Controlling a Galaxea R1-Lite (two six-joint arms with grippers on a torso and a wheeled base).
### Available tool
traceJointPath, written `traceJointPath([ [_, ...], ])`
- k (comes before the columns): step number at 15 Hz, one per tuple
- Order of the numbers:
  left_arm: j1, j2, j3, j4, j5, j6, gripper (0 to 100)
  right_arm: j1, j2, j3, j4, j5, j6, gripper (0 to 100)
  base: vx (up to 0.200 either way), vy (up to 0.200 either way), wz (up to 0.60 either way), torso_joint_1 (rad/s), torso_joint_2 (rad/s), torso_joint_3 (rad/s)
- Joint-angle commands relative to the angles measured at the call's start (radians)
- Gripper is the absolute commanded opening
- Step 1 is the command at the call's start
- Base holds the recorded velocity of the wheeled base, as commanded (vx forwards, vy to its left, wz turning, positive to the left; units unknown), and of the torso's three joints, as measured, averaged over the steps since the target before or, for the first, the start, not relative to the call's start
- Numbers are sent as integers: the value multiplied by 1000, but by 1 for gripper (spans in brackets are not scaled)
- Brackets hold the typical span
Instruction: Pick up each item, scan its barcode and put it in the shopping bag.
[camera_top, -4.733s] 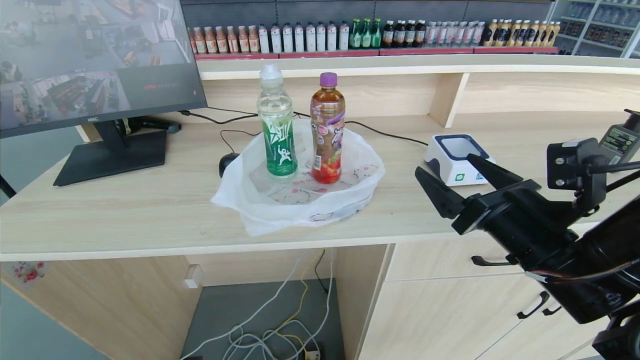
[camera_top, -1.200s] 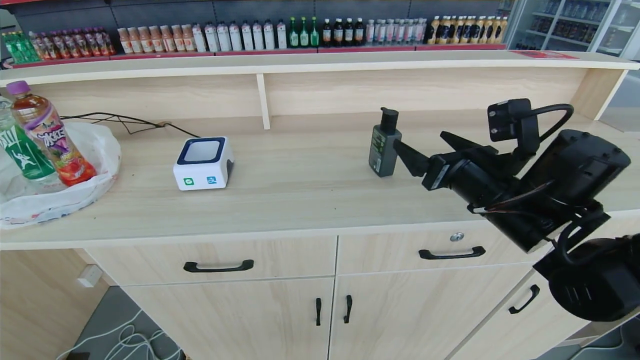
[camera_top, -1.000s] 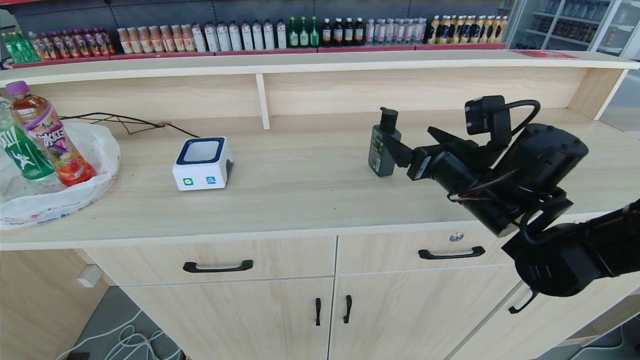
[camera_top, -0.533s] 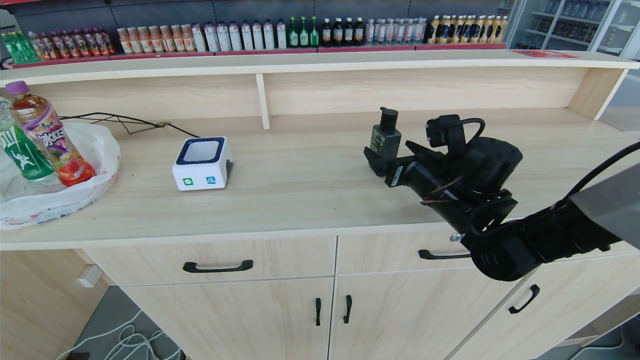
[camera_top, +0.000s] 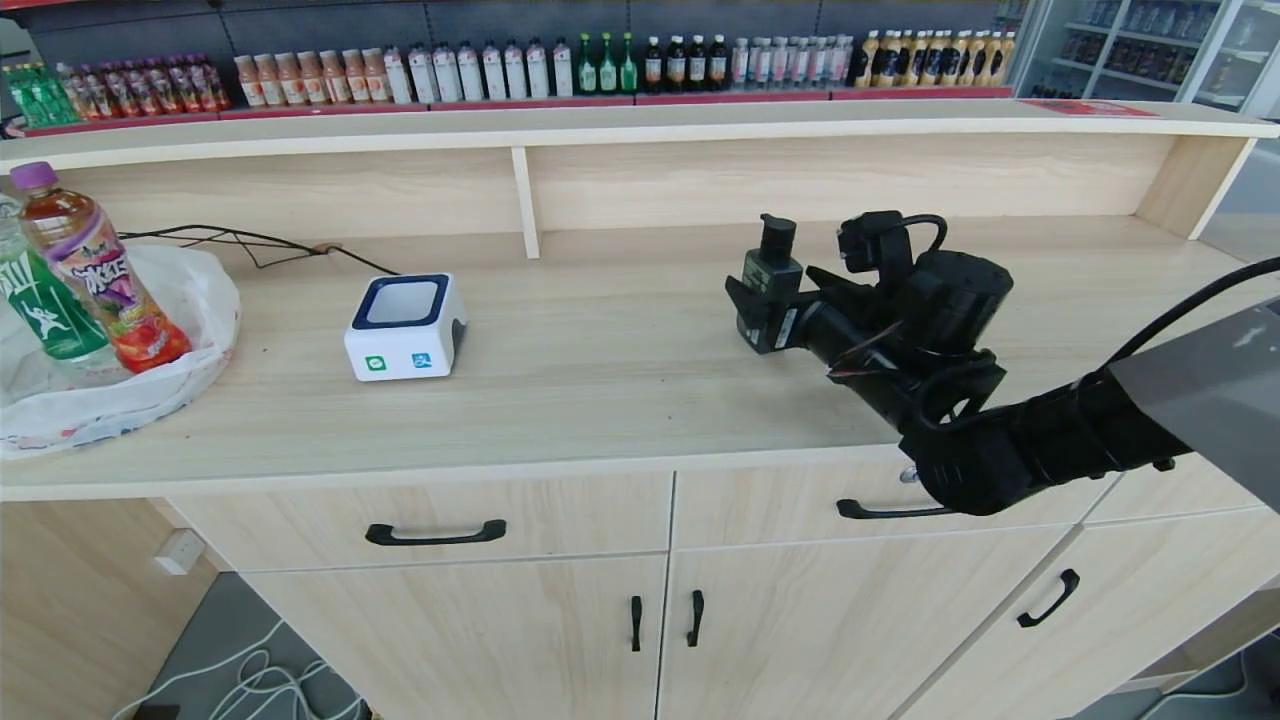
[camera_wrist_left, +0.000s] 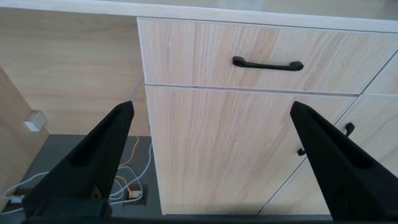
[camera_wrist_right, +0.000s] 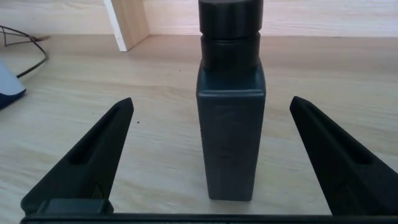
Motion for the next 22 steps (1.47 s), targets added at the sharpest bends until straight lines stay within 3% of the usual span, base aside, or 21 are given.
traceJointPath([
  [1,0,0,0,0,0,0,100,-8,25,-40,19,3,0,100,0,0,0,0,0,0],
  [9,0,0,0,0,0,0,100,-23,91,-221,163,2,0,100,0,0,0,0,0,0],
  [22,0,0,0,0,0,0,100,-23,134,-234,152,2,7,100,0,0,0,0,0,0],
])
